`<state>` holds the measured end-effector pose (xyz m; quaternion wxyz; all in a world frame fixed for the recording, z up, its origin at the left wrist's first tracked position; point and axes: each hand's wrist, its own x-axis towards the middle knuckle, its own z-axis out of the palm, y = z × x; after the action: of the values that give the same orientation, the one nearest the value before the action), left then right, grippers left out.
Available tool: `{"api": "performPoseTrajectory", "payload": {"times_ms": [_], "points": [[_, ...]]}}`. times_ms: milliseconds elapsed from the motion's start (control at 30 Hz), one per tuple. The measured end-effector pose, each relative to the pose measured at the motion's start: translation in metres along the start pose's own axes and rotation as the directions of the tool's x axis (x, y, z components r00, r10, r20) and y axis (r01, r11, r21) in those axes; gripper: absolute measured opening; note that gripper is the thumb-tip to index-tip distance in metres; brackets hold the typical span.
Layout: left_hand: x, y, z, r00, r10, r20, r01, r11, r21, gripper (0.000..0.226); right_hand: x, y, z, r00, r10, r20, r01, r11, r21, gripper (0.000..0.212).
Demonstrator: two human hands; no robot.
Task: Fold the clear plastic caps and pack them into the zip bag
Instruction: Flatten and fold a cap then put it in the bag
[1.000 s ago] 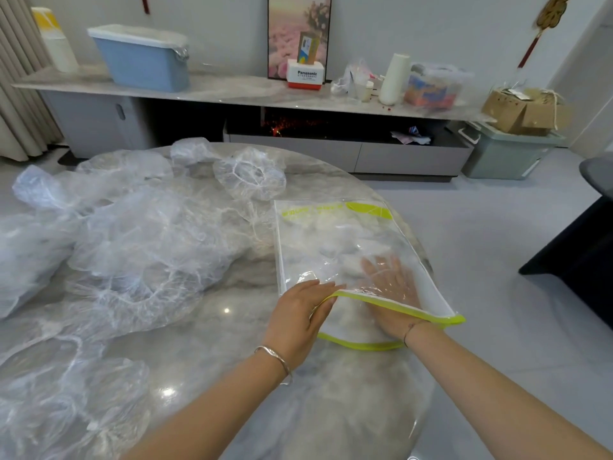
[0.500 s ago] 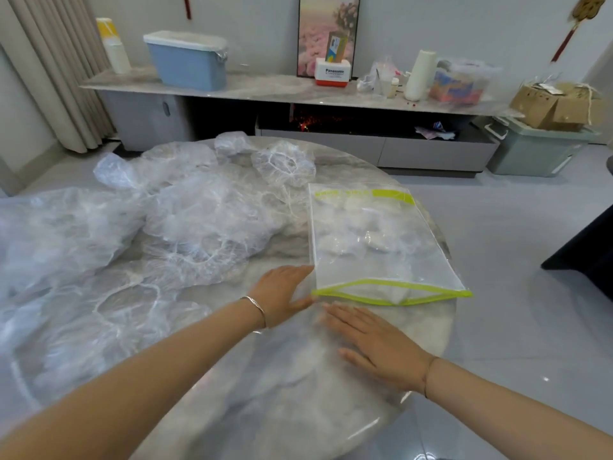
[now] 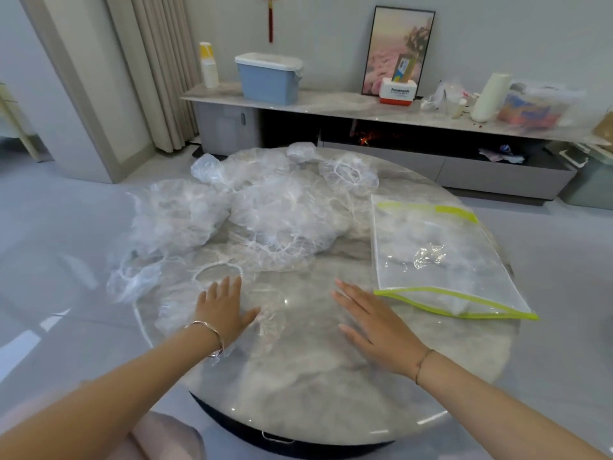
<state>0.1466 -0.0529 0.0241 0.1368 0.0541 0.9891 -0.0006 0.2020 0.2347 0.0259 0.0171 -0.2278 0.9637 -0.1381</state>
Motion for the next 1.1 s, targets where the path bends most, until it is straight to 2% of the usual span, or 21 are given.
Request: {"api": "performPoseTrajectory", "payload": {"times_ms": [100, 267, 333, 400, 467, 500, 567, 633, 700, 800, 900, 967, 1033, 1100], "points": [[0.008, -0.012, -0.001, 0.999, 0.016, -0.047, -0.023, 0.989, -0.143, 0.072, 0.004, -0.004, -0.002, 0.999, 0.014, -0.035, -0.012, 0.999, 0.035, 0.061], [0.022, -0.018, -0.006, 0.985, 0.013, -0.170, -0.035, 0.991, -0.128, 0.036, 0.003, -0.006, -0.012, 0.993, 0.058, -0.106, -0.049, 0.995, 0.086, 0.061], [0.026, -0.016, -0.012, 0.965, -0.004, -0.262, -0.049, 0.980, -0.194, 0.033, 0.001, -0.004, -0.016, 0.987, 0.074, -0.142, -0.062, 0.994, 0.089, 0.059], [0.025, -0.009, -0.021, 0.898, 0.039, -0.438, -0.168, 0.951, -0.259, 0.036, -0.002, -0.005, -0.019, 0.976, 0.083, -0.203, -0.061, 0.992, 0.113, 0.057], [0.015, 0.010, -0.032, 0.803, 0.190, -0.565, -0.374, 0.899, -0.229, 0.049, -0.004, -0.008, -0.023, 0.953, 0.088, -0.290, -0.044, 0.987, 0.155, 0.062], [0.008, 0.022, -0.036, 0.773, 0.287, -0.566, -0.471, 0.857, -0.209, 0.057, -0.005, -0.009, -0.025, 0.941, 0.088, -0.326, -0.035, 0.985, 0.166, 0.067], [-0.010, 0.048, -0.038, 0.756, 0.464, -0.461, -0.596, 0.779, -0.194, 0.068, -0.007, -0.012, -0.026, 0.934, 0.071, -0.350, -0.017, 0.988, 0.156, 0.076], [-0.024, 0.072, -0.030, 0.738, 0.565, -0.369, -0.654, 0.734, -0.183, 0.074, -0.011, -0.009, -0.019, 0.942, 0.072, -0.329, -0.023, 0.989, 0.149, 0.077], [-0.036, 0.090, -0.019, 0.723, 0.611, -0.321, -0.678, 0.717, -0.161, 0.075, -0.015, -0.004, -0.007, 0.939, 0.084, -0.333, -0.036, 0.988, 0.150, 0.063], [-0.045, 0.099, -0.005, 0.688, 0.704, -0.173, -0.724, 0.679, -0.117, 0.065, -0.024, 0.008, 0.009, 0.938, 0.048, -0.344, -0.029, 0.998, 0.059, 0.025], [-0.043, 0.091, 0.003, 0.656, 0.752, -0.067, -0.753, 0.647, -0.118, 0.080, -0.035, 0.021, 0.017, 0.957, 0.050, -0.285, -0.046, 0.999, 0.021, 0.019], [-0.036, 0.083, 0.006, 0.677, 0.736, -0.005, -0.734, 0.673, -0.092, 0.097, -0.043, 0.030, 0.018, 0.947, 0.142, -0.290, -0.116, 0.988, 0.105, 0.023], [-0.028, 0.075, 0.008, 0.692, 0.721, 0.027, -0.715, 0.690, -0.114, 0.102, -0.049, 0.036, 0.018, 0.931, 0.222, -0.290, -0.180, 0.969, 0.167, 0.026], [-0.020, 0.071, 0.011, 0.682, 0.731, 0.023, -0.722, 0.678, -0.140, 0.097, -0.053, 0.038, 0.015, 0.937, 0.174, -0.302, -0.170, 0.985, 0.041, 0.025]]}}
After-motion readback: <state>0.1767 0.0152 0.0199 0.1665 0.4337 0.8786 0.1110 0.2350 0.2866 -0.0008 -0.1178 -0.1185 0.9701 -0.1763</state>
